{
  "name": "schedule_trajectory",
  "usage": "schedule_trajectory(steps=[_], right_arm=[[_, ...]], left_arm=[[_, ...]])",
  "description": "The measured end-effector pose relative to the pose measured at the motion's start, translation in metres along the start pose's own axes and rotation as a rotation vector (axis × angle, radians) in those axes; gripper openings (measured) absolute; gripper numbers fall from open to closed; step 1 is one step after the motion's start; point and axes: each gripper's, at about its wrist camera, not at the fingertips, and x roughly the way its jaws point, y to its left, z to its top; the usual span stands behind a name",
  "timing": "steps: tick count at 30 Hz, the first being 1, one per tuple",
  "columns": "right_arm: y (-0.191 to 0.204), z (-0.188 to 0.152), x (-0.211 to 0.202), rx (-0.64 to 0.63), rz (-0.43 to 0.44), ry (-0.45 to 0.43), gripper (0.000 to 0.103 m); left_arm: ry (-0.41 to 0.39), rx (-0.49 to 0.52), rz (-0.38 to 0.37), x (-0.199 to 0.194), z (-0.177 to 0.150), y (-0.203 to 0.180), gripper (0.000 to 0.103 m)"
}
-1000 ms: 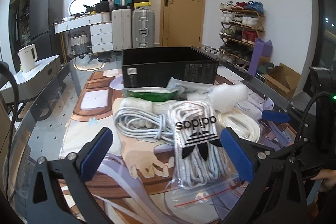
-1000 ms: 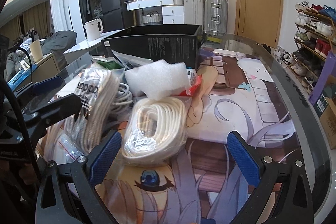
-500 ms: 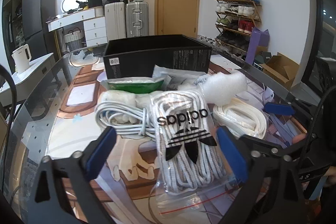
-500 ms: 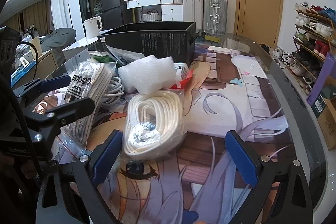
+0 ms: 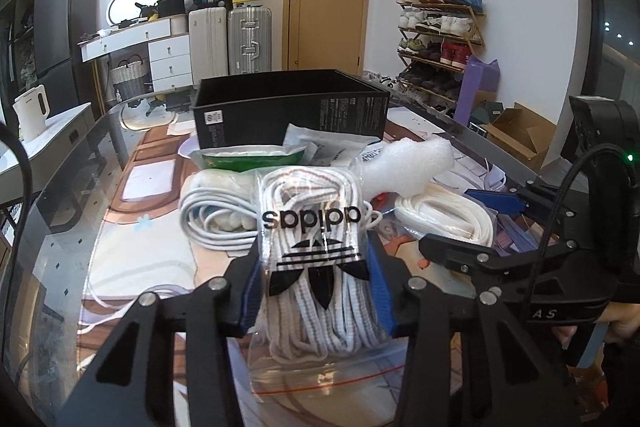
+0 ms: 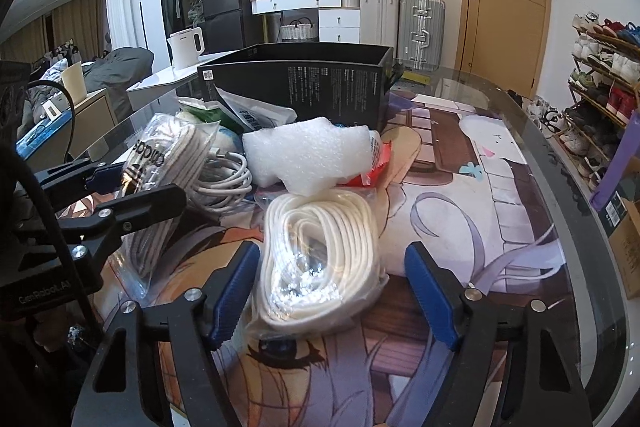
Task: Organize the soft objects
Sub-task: 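Lift the lace bag with left tool while right tool lifts the rope bag toward the black box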
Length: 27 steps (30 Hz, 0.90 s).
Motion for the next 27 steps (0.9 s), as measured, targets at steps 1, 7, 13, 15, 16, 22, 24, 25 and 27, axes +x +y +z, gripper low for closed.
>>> schedule_trajectory(steps=[1, 7, 13, 15, 16, 22, 24, 25, 27], right_arm=[[0.001, 0.001, 0.001, -0.003, 0.002, 0.002, 0.070], [0.009, 0.000, -0.002, -0.031, 0.029, -0.002, 0.050], [0.014, -0.002, -0.012, -0.035, 0.033, -0.029, 0.039], [0.014, -0.001, -0.017, -0.033, 0.032, -0.044, 0.039], [0.014, -0.001, -0.020, -0.031, 0.030, -0.054, 0.039], [0.009, 0.000, -0.039, -0.001, 0.011, -0.104, 0.039], [0.007, 0.001, -0.048, 0.010, 0.013, -0.122, 0.039], [0.006, 0.001, -0.052, 0.012, 0.016, -0.132, 0.039], [0.005, 0.001, -0.059, 0.016, 0.016, -0.147, 0.039]], left_arm=[[0.002, -0.003, -0.003, -0.001, 0.000, 0.001, 0.042], [-0.005, -0.014, 0.002, -0.009, -0.001, 0.008, 0.040], [-0.022, -0.034, 0.016, -0.020, 0.001, 0.016, 0.040], [-0.030, -0.040, 0.019, -0.023, 0.002, 0.018, 0.040], [-0.032, -0.042, 0.021, -0.024, 0.003, 0.019, 0.040], [-0.048, -0.046, 0.027, -0.031, 0.006, 0.022, 0.040], [-0.052, -0.048, 0.028, -0.033, 0.007, 0.023, 0.040], [-0.054, -0.048, 0.028, -0.033, 0.008, 0.022, 0.040], [-0.060, -0.043, 0.032, -0.035, 0.009, 0.020, 0.040]])
